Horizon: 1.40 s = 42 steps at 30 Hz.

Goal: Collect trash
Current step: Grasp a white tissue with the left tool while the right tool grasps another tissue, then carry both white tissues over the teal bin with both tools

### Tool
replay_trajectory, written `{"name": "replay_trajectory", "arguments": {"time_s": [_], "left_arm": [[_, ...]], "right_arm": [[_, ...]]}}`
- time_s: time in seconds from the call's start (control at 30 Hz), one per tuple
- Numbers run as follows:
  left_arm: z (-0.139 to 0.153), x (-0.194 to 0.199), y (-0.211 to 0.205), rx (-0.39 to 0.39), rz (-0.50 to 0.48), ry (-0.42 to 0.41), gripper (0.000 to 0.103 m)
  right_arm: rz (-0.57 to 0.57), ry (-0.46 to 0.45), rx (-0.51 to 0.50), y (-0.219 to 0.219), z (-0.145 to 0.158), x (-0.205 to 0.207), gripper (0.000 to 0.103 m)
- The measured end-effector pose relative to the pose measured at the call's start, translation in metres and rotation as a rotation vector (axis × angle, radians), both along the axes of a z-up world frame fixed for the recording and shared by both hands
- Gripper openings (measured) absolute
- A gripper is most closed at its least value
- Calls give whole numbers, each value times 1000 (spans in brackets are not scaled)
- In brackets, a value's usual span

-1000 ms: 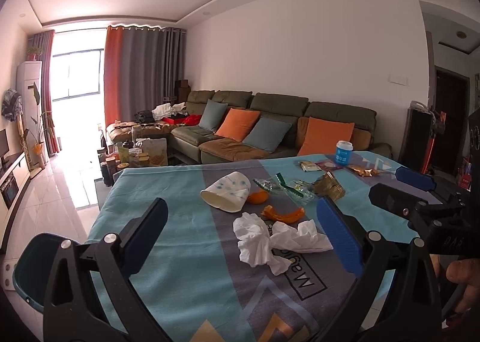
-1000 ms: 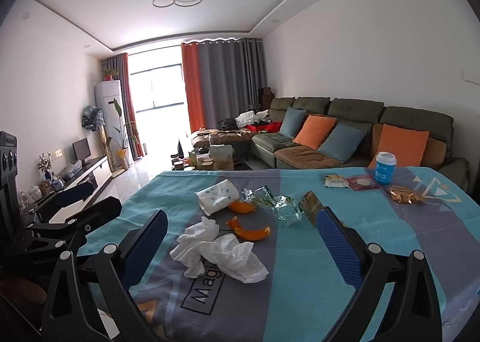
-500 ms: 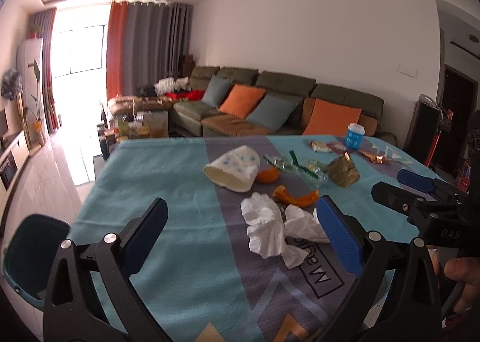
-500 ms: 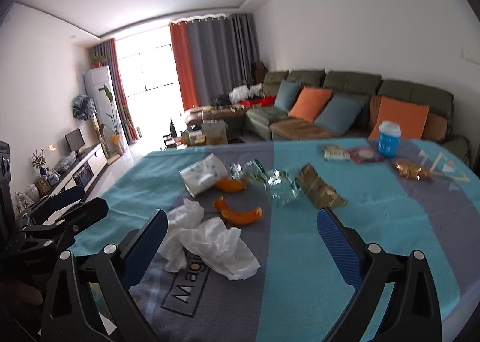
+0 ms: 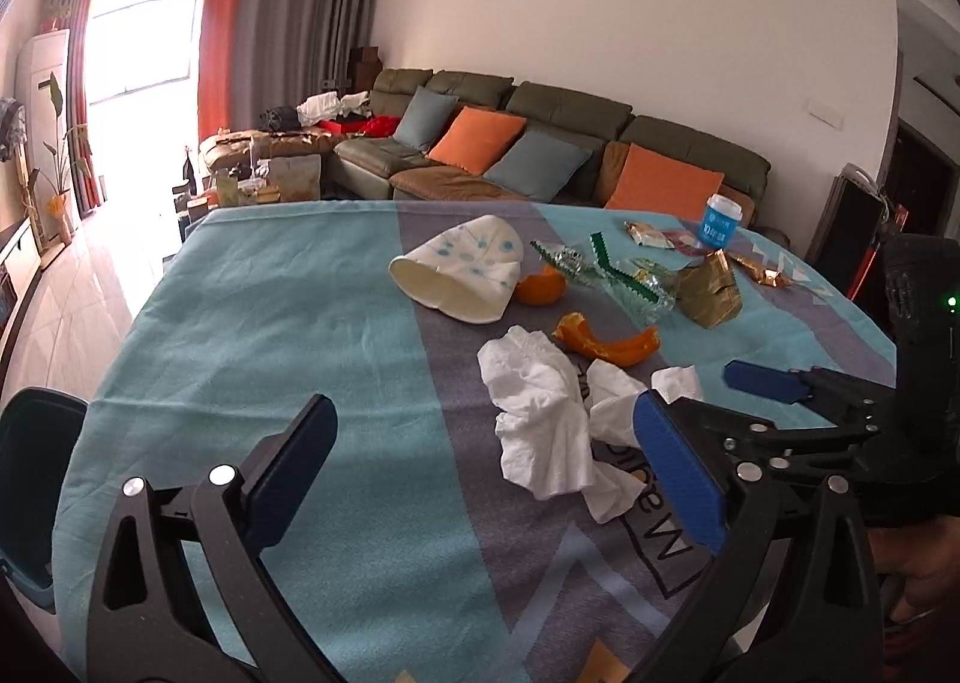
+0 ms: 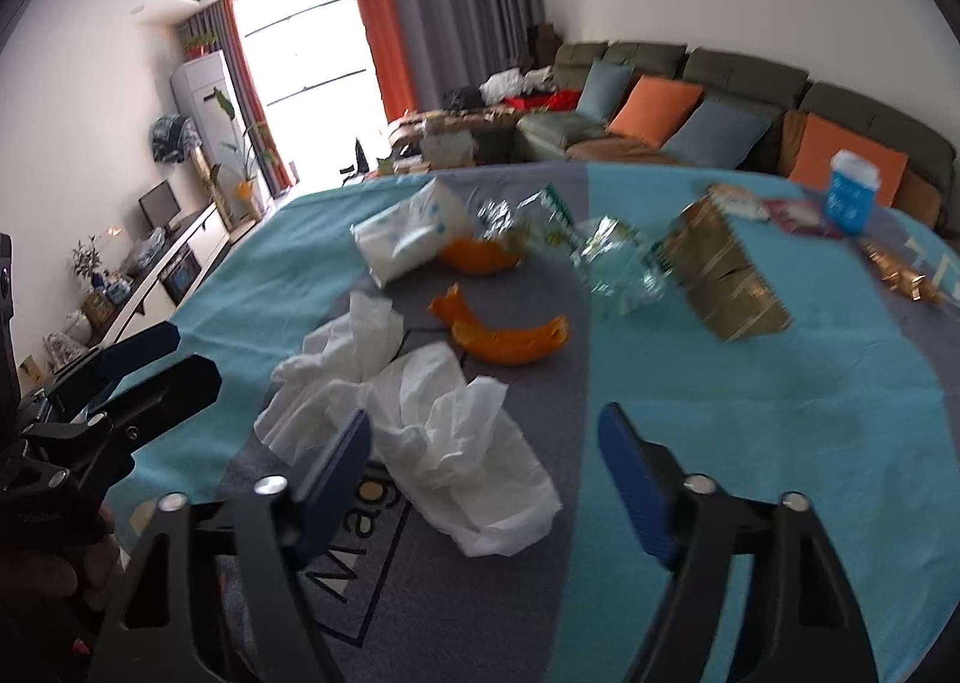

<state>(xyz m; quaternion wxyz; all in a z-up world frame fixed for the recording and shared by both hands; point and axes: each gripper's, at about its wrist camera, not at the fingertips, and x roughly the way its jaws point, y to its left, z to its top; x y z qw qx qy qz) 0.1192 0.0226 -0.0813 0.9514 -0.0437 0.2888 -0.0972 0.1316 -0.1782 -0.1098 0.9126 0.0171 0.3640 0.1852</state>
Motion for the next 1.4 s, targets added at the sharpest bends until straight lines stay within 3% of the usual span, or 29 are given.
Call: {"name": "replay_trajectory", "arguments": {"time_s": [0.17, 0.23, 0.33, 0.53, 0.73, 0.83, 0.9, 1.0, 1.4], "left_arm": [[-7, 9, -4, -2, -21, 28, 92], [-9, 11, -7, -1, -33, 38, 91], [-11, 15, -13, -3, -61, 52, 84], [-18, 25, -31, 5, -129, 85, 71], [-32, 39, -40, 2, -140, 166, 47], [-37, 43, -42, 10, -134, 188, 31], [-38, 43, -42, 2, -143, 189, 14], [-37, 40, -40, -17, -148, 181, 10], [0, 6, -7, -58, -76, 37, 9]], "right_arm": [[27, 59, 22, 2, -11, 6, 46], [36, 85, 54, 0, -13, 7, 28], [44, 104, 85, -3, -13, 8, 17], [5, 101, 155, -19, -8, 8, 11], [-31, 86, 169, -30, -4, 6, 11], [-30, 83, 169, -33, -3, 3, 11], [-28, 79, 171, -32, -2, 3, 11], [-17, 72, 174, -30, 1, 1, 11], [55, 3, 181, -2, 31, -5, 11]]}}
